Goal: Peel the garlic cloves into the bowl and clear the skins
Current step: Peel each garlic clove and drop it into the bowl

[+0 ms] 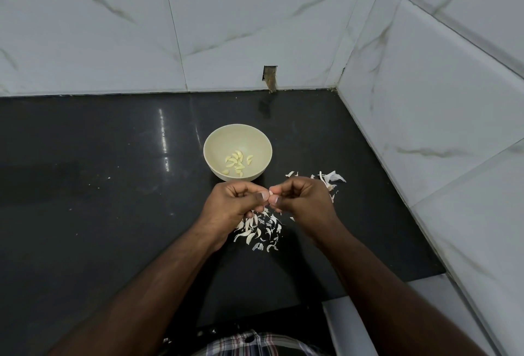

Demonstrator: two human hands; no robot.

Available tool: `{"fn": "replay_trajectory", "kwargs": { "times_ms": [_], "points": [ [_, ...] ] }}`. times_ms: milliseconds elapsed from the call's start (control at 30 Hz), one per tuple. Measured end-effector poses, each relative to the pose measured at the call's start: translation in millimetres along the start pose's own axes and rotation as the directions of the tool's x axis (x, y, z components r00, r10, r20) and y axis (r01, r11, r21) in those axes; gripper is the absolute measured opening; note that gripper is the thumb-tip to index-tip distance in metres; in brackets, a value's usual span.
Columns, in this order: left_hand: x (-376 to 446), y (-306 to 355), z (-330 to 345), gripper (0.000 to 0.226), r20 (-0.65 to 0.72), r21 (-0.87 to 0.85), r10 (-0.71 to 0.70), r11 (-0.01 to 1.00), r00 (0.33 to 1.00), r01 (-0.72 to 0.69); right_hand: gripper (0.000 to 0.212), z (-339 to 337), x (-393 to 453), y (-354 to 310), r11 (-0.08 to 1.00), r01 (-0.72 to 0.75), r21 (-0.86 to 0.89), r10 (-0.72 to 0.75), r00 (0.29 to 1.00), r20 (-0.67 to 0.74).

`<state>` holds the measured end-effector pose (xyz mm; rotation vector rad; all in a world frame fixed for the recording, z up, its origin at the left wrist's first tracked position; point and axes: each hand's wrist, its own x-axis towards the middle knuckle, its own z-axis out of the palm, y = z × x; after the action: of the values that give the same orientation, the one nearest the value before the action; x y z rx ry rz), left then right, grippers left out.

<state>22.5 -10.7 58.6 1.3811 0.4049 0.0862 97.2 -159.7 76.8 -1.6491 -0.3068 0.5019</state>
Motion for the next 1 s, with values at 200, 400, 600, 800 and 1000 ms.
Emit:
{"fn": "replay_trajectory", "kwargs": {
  "times_ms": [200,400,600,800,1000],
  "points": [
    [2.4,-0.3,1.3,0.005,-0.045,-0.017,-0.021,1.0,0.999,0.02,0.025,2.0,-1.4,-1.8,1.0,0.005,-0.004,-0.005,1.0,0.025],
    [1.5,0.8,2.5,0.006,-0.057,-0.067,-0.026,0.998,0.998,0.022,0.023,1.7,-2.1,-5.9,1.0,0.014,0.015,-0.014,0.999,0.033],
    [-1.2,1.3,-1.5,0.011,0.018,-0.02,0.007,1.0,1.0,-0.006,0.017,3.1,-1.1,-5.0,1.0,-0.001,0.019,0.001,0.999,-0.037],
    [-1.8,5.1,0.7,0.021,0.029,0.141,0.122,0.982,0.992,-0.125,0.009,2.2,0.6,-2.8,0.993,-0.083,0.086,0.088,0.995,-0.056],
    [-3.4,3.6,1.8,0.014,-0.071,0.423,0.216,0.891,0.974,-0.167,0.006,2.7,0.6,-10.1,0.959,-0.214,0.185,0.213,0.977,0.025]
  ]
}}
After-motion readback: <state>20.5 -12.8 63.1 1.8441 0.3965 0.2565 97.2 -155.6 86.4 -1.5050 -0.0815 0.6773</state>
